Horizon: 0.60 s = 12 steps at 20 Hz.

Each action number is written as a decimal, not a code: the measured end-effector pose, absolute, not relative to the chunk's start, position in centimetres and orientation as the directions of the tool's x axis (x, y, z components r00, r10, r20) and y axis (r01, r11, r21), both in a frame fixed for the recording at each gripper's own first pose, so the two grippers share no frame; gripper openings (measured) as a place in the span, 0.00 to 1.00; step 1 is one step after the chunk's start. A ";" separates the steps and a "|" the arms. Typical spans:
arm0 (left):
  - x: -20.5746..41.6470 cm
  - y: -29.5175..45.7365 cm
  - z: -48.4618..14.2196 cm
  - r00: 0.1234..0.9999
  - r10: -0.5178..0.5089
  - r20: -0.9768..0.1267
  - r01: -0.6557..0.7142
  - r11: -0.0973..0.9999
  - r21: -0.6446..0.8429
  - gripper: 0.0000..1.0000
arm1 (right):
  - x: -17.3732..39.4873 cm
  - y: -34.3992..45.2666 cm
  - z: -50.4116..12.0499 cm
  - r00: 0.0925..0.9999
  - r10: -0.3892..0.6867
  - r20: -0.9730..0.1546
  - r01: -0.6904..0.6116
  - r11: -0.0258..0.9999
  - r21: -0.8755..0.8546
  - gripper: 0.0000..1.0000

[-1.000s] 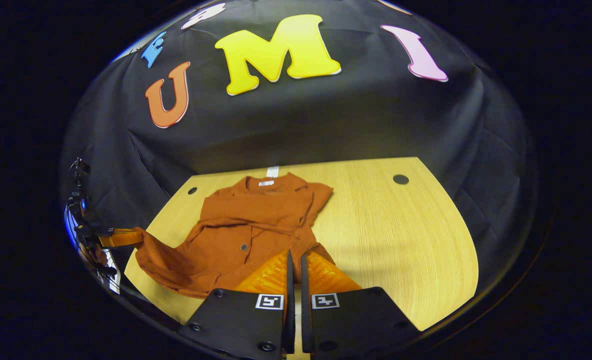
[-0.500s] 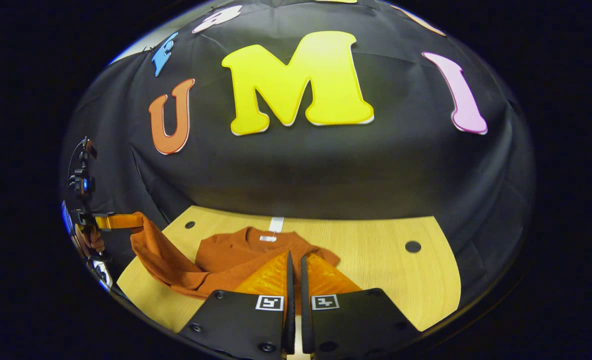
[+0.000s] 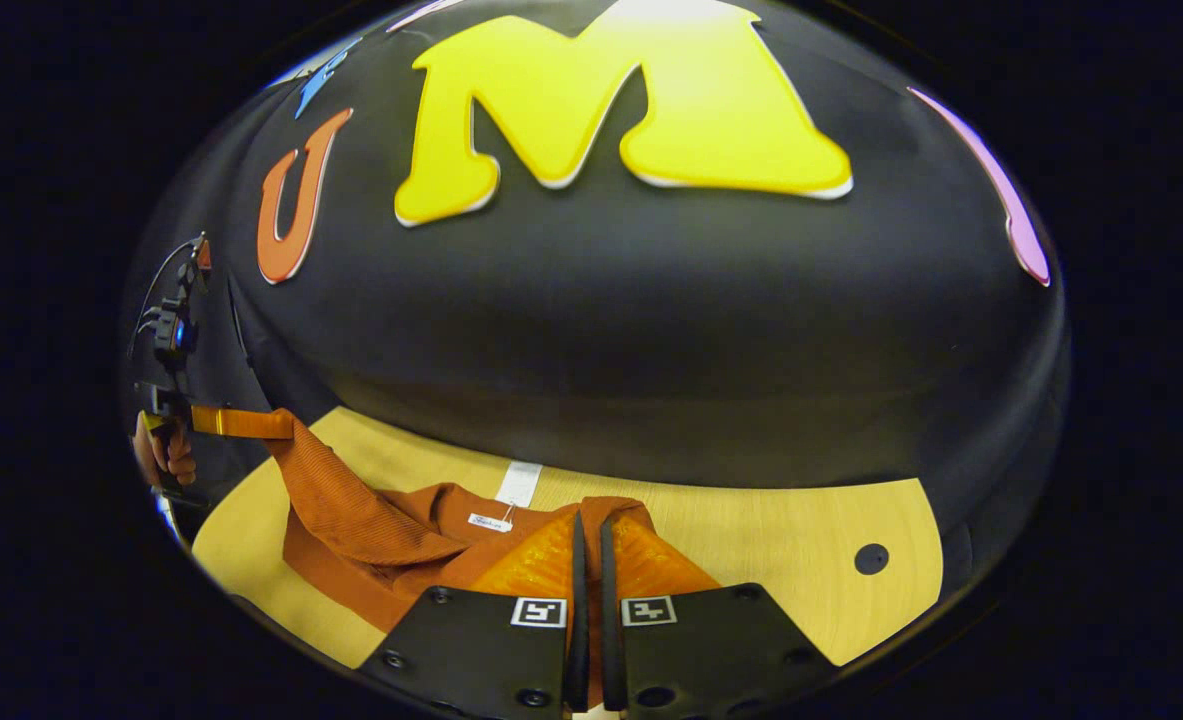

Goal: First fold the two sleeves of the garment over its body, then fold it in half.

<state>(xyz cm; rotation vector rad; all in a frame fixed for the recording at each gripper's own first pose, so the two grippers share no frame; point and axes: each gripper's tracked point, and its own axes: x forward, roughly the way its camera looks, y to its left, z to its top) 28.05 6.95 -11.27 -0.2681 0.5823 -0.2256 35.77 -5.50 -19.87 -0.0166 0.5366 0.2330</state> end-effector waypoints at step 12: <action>33.8 7.3 -20.0 0.795 -0.160 -0.585 0.082 0.984 -0.157 0.34 | 40.6 -12.6 -30.7 0.802 0.027 -0.596 -0.030 1.000 0.005 0.40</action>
